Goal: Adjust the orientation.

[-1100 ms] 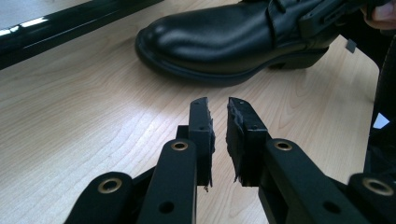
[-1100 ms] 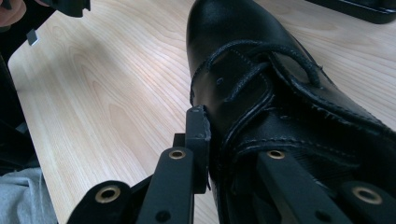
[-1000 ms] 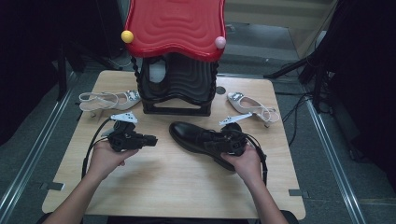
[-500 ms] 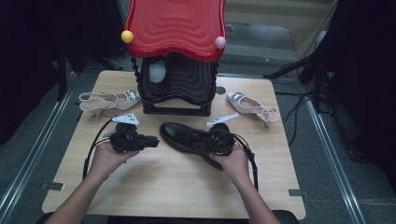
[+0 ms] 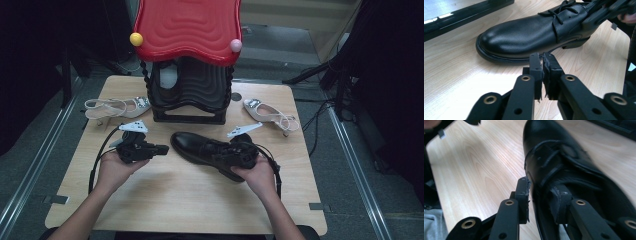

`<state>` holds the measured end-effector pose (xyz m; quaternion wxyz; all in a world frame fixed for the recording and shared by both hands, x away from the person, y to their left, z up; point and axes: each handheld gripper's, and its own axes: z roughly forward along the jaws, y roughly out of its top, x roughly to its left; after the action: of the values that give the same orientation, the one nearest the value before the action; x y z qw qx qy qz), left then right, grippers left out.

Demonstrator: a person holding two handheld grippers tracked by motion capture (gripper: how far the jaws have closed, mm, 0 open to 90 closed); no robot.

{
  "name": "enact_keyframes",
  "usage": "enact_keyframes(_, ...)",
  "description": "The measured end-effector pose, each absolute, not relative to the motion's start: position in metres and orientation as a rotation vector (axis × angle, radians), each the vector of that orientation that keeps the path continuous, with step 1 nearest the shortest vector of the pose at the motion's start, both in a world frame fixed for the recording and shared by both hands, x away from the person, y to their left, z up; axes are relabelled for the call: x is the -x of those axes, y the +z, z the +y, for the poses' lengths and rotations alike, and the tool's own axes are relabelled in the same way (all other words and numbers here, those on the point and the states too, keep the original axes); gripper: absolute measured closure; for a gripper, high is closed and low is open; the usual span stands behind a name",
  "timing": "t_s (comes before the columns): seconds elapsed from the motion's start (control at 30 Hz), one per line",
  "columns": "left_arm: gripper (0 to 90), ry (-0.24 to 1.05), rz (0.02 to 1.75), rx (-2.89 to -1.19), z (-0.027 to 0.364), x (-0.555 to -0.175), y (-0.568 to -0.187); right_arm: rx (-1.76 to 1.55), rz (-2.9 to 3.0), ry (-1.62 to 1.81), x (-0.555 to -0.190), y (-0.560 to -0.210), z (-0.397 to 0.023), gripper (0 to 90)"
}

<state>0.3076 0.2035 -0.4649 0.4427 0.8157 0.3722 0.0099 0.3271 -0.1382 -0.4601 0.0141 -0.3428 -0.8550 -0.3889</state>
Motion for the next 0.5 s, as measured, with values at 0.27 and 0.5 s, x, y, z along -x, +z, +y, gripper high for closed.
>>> enact_keyframes(0.27, 90.0, 0.005, 0.901, -2.044, 0.186, -0.314, -0.464, 1.152, -2.627, -1.323, -0.336, -0.444, -0.177, 90.0)
enact_keyframes(0.5, 90.0, 0.019, 0.904, -2.033, 0.173, -0.321, -0.467, 1.201, -2.671, -1.251, -0.365, -0.450, -0.185, 90.0)
